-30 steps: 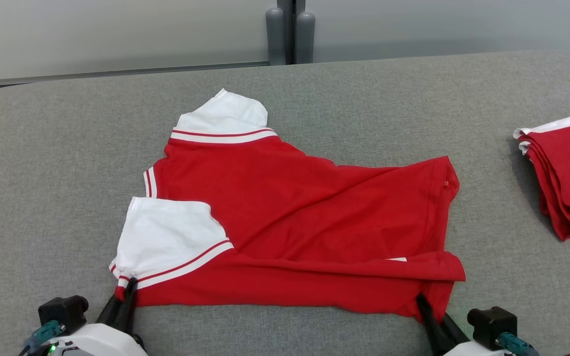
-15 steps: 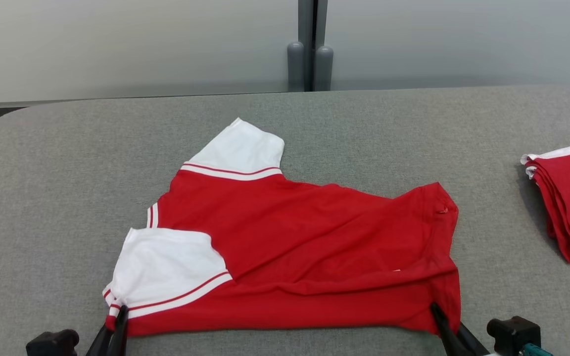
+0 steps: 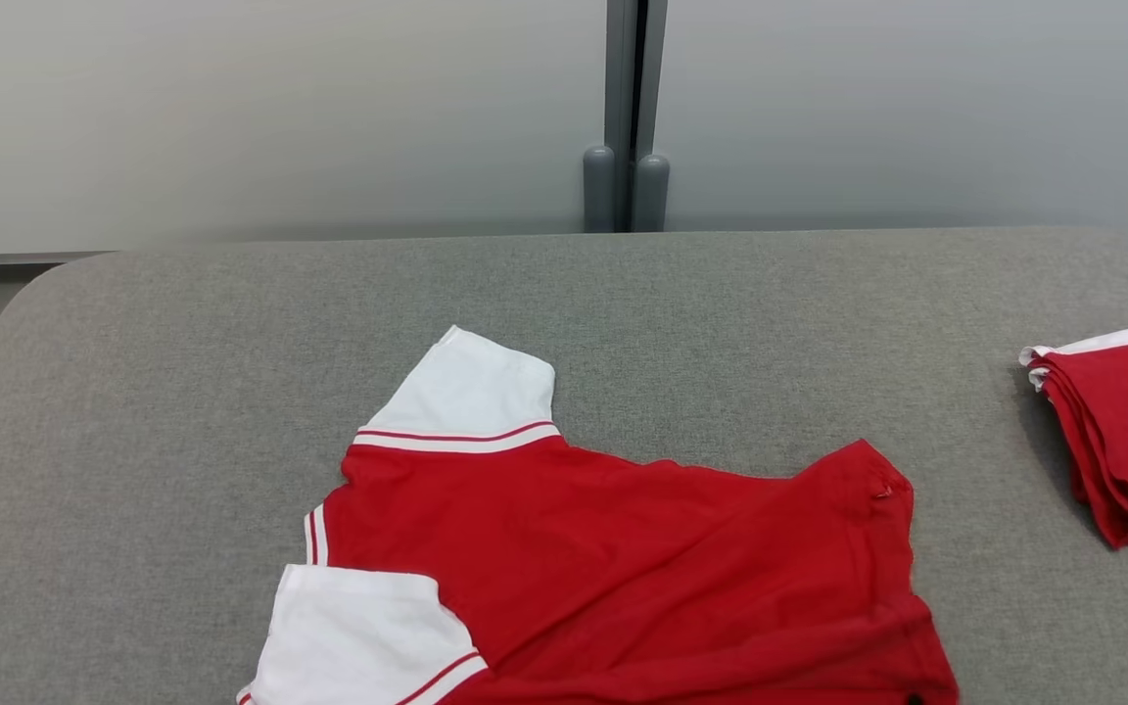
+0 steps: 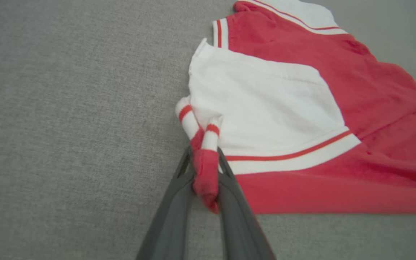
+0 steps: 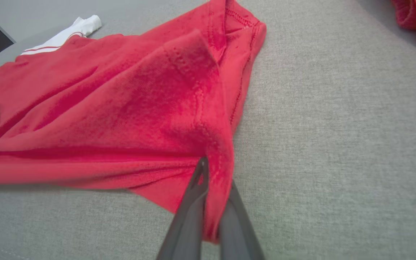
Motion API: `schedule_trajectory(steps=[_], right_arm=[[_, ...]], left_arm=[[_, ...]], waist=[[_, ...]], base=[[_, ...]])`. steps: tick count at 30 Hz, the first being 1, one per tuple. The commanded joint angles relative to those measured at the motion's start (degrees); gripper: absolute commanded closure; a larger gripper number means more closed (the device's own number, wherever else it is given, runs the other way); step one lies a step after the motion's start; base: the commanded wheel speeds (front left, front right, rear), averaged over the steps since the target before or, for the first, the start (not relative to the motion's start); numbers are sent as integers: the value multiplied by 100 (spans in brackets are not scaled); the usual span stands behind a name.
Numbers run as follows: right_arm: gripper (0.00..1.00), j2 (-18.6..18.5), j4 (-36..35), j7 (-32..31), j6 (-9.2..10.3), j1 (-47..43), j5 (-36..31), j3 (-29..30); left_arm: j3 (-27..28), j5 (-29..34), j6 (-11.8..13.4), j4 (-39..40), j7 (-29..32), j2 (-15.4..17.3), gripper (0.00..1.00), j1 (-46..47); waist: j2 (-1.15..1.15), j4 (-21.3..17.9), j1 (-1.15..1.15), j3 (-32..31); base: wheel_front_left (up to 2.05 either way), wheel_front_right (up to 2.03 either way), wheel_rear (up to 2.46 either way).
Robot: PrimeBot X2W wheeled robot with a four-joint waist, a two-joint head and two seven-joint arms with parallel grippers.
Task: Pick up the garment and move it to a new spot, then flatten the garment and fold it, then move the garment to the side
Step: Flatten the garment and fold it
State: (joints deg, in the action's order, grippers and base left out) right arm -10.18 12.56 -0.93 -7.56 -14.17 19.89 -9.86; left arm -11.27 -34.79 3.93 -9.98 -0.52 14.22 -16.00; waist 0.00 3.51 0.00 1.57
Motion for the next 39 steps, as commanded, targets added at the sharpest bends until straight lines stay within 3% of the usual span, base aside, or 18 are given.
schedule_trajectory(steps=[1,6,12,18,25,33,39], right_arm=[[0,-24,26,78,14,75,20,51],[0,72,-267,372,11,135,-61,148],[0,162,-1164,641,10,213,-360,403],[0,238,-1839,481,9,187,-546,622],[0,272,-2039,341,9,128,-593,672],[0,353,-2134,317,9,347,-614,617],[0,421,-2181,337,9,753,-707,463]], left_arm=[[-10,91,15,15,-62,43,0,72],[-1,493,236,152,-553,93,0,260],[114,937,492,622,-1098,227,0,527],[145,1172,651,948,-1110,375,0,766],[148,1130,728,993,-990,409,0,786],[-88,902,410,825,-534,303,0,1596],[-438,752,-182,-261,-65,119,0,3325]], waist=[[0,-33,0,-13],[0,-166,0,-66],[0,-352,0,-153],[0,-441,0,-180],[0,-454,0,-100],[0,-451,0,362],[0,-603,0,1058]], base=[[0,0,0],[0,0,0],[0,0,0],[0,0,0],[0,0,0],[0,0,0],[0,0,0]])
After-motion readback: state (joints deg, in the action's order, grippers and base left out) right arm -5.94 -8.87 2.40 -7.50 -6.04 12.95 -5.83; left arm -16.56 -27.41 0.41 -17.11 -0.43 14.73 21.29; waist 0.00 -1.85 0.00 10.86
